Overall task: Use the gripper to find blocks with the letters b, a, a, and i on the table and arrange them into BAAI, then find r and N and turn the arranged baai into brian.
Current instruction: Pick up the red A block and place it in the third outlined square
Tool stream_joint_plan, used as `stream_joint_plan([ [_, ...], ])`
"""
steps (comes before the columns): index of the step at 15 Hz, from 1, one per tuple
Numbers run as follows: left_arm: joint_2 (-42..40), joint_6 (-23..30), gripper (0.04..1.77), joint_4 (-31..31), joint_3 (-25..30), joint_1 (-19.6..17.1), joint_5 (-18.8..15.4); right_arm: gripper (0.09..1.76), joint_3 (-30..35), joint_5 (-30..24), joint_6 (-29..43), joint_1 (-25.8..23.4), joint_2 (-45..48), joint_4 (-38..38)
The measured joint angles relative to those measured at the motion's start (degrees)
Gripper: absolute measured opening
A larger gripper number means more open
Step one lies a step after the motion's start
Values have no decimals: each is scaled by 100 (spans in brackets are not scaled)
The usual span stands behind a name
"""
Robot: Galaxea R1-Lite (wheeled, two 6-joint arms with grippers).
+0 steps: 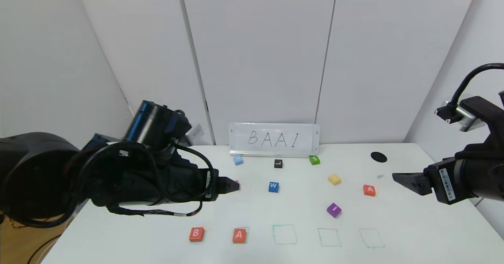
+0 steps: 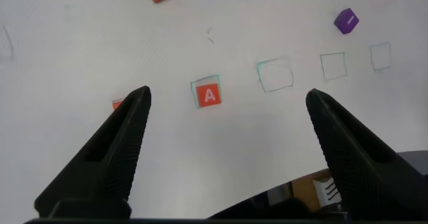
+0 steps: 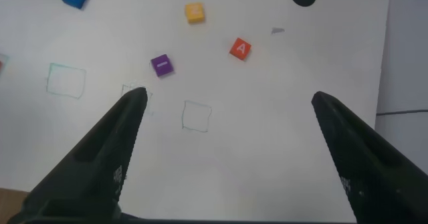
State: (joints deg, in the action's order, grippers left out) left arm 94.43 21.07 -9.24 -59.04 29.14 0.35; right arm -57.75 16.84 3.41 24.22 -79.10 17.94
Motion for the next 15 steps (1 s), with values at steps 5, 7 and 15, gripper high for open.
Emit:
stream_joint_plan([
  [5,-389,-213,168,-1243,-772,-524,-190,177,-90,-9,350,-347,-407,1],
  [7,-571,-233,169,-1396,-959,-753,-224,177,-256,-9,580,-542,-733,15],
  [15,-1211,-1078,170,-1520,-1062,-2032,-1330,177,-818,315,1925,-766,-2216,28],
])
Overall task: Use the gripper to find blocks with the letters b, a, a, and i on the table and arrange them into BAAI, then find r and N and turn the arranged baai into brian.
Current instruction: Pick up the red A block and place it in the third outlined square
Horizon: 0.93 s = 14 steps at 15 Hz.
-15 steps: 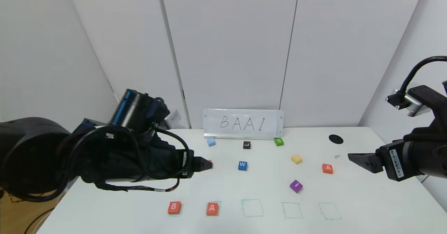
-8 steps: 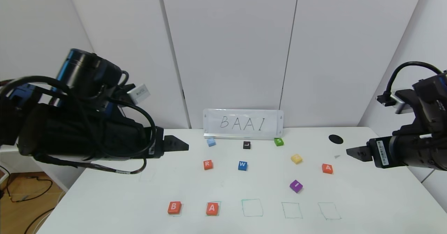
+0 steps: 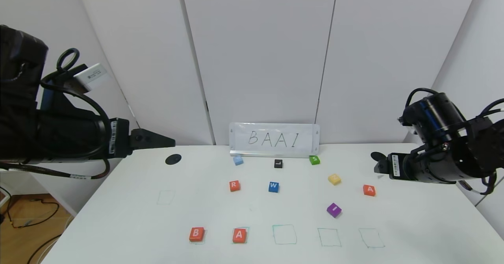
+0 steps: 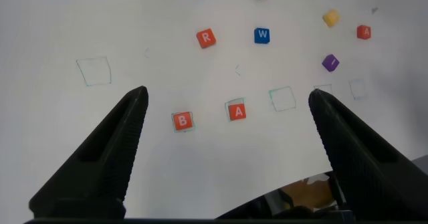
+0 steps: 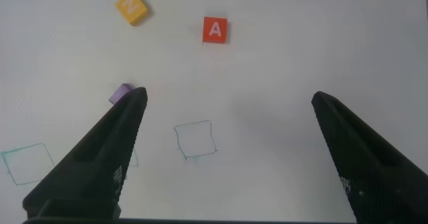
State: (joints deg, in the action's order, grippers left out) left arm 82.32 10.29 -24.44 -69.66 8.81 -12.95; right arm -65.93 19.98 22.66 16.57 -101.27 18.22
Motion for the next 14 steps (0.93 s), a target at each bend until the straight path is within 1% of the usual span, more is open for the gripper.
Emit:
stream_joint_plan([
  [3,-126,-140,170,-18,54,-88,-22,177,-89,-1,148,-30,-521,-30],
  [5,-193,-338,171,11,172,-96,-16,177,-163,-123,177,-122,-835,-90],
  [8,-272,-463,171,59,301,-129,-7,177,-254,-304,165,-310,-1265,-257],
  [9,-274,-474,171,69,315,-135,-5,177,-330,-371,154,-356,-1403,-273],
  [12,-245,-482,171,77,327,-162,-5,177,-623,-841,132,-541,-1736,-279],
  [14,-230,-523,171,80,329,-166,-13,177,-747,-914,82,-653,-1941,-304],
])
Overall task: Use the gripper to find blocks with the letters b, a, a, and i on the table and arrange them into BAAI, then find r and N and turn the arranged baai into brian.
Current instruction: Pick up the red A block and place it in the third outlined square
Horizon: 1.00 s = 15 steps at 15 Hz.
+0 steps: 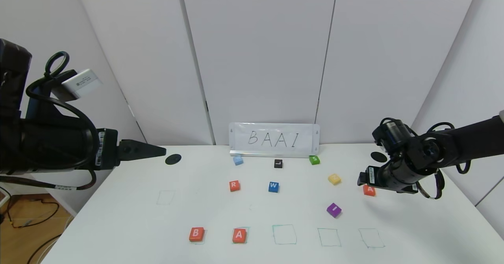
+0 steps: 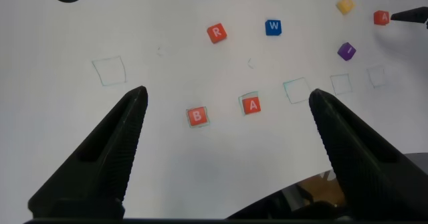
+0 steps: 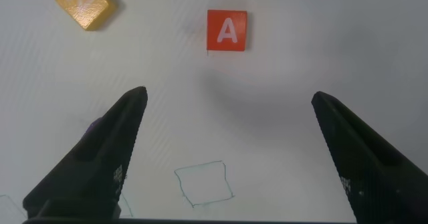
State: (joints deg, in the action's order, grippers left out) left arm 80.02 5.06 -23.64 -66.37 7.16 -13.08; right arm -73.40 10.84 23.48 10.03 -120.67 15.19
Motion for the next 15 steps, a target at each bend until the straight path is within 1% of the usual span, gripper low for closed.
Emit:
stream_joint_plan([
  [1,5,-44,171,0,11,-2,0,177,-46,-66,-20,-52,-110,-102],
  [2,7,-104,172,11,49,-5,0,177,-63,-257,-50,-113,-201,-290],
  [4,16,-180,172,117,134,-5,-9,177,-63,-532,-310,-257,-380,-538],
  [8,85,-200,172,416,295,0,2,177,-99,-595,-747,-444,-683,-718],
  [12,149,-219,172,424,333,20,4,177,-173,-630,-1221,-605,-874,-859],
  [15,162,-246,172,427,352,22,17,177,-260,-874,-1358,-642,-951,-909],
])
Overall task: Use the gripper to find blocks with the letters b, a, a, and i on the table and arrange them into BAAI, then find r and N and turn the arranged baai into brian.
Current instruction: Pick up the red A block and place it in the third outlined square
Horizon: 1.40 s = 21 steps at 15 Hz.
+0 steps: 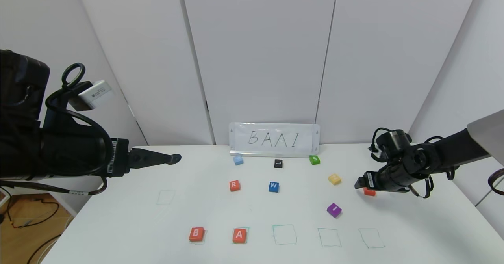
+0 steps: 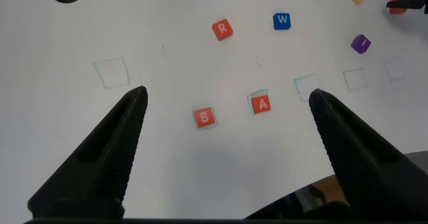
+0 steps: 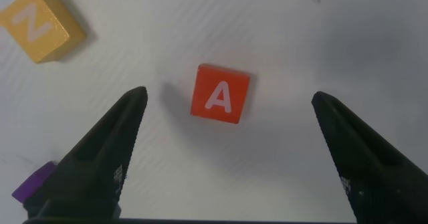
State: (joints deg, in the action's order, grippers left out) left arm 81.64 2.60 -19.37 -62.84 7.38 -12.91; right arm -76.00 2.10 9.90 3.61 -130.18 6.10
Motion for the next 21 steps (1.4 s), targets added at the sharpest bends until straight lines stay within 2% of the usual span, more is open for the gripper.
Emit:
stream_joint_plan([
  [4,11,-82,172,2,26,1,0,177,-162,-44,-51,-2,-107,-16],
  [7,39,-121,172,5,26,1,-2,177,-190,-333,-76,-2,-149,4],
  [19,118,-158,172,2,26,1,5,177,-176,-276,-251,9,-226,28],
  [21,121,-156,172,2,26,1,0,143,-165,-267,-260,22,-234,26],
])
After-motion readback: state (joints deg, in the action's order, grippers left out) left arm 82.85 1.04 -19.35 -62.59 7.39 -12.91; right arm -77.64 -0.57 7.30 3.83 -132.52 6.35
